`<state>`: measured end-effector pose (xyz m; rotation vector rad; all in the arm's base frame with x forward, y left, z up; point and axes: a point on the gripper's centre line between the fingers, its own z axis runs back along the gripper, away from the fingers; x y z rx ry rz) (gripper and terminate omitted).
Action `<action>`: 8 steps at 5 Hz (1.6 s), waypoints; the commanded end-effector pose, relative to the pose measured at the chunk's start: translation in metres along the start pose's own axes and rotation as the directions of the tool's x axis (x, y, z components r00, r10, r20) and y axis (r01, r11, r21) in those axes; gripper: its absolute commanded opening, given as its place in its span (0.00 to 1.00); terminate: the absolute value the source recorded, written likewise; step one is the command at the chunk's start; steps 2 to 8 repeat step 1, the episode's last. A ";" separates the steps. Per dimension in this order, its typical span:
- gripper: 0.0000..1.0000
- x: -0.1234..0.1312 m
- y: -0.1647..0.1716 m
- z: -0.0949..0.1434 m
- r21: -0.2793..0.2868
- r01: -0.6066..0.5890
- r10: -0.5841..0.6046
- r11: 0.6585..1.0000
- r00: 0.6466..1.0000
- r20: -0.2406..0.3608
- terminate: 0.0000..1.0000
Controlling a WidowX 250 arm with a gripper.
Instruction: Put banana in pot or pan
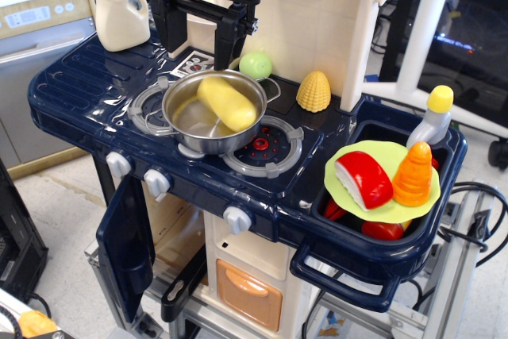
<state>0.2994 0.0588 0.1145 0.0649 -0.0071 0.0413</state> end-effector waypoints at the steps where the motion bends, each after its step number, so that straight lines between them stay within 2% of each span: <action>1: 1.00 0.005 0.002 0.018 0.006 0.006 -0.006 1.000 0.999 0.053 1.00; 8: 1.00 0.005 0.002 0.018 0.006 0.006 -0.006 1.000 0.999 0.053 1.00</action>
